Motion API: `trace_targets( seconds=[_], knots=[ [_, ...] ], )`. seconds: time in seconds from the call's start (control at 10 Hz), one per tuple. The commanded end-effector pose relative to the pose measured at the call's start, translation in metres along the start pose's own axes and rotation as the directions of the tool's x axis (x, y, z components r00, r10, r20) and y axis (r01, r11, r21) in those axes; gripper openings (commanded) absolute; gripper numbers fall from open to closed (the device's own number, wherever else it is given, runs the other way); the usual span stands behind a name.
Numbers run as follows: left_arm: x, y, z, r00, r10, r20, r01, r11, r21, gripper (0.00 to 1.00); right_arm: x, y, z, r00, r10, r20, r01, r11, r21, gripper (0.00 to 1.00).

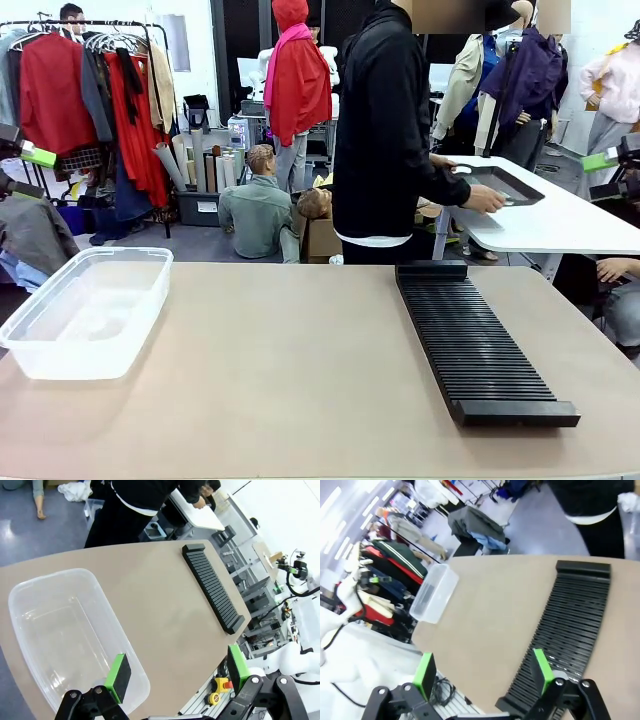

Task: Sort PCBs into racks and boxes based on the side picked up.
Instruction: Pick up the Blank PCB handed by the Human.

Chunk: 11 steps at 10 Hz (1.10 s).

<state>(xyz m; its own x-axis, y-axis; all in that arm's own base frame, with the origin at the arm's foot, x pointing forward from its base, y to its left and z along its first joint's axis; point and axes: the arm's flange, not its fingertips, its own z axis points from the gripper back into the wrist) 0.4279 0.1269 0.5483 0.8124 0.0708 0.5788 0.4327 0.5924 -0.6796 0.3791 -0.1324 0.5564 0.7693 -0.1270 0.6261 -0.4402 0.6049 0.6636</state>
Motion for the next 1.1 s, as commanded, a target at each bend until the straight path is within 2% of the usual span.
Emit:
trace_targets(
  seconds=[0.0,0.4,0.5,1.0],
  knots=[
    [0.000,0.000,0.002,1.000,-0.021,0.018,0.021,1.000,-0.024,1.00,-0.011,-0.008,0.007,0.999,0.023,0.046,-0.026,0.998,0.056,1.00],
    [0.000,0.001,0.003,0.999,-0.028,0.017,0.029,0.999,-0.039,1.00,-0.019,-0.014,0.015,0.998,0.021,0.058,-0.026,0.997,0.078,1.00],
    [-0.001,0.001,0.002,1.000,0.000,0.002,0.000,1.000,0.002,1.00,-0.015,-0.013,0.018,0.999,-0.013,0.039,0.012,0.999,0.033,1.00],
    [-0.001,0.001,0.002,1.000,0.000,0.002,0.000,1.000,0.002,1.00,-0.015,-0.013,0.018,0.999,-0.013,0.039,0.012,0.999,0.033,1.00]
  ],
)
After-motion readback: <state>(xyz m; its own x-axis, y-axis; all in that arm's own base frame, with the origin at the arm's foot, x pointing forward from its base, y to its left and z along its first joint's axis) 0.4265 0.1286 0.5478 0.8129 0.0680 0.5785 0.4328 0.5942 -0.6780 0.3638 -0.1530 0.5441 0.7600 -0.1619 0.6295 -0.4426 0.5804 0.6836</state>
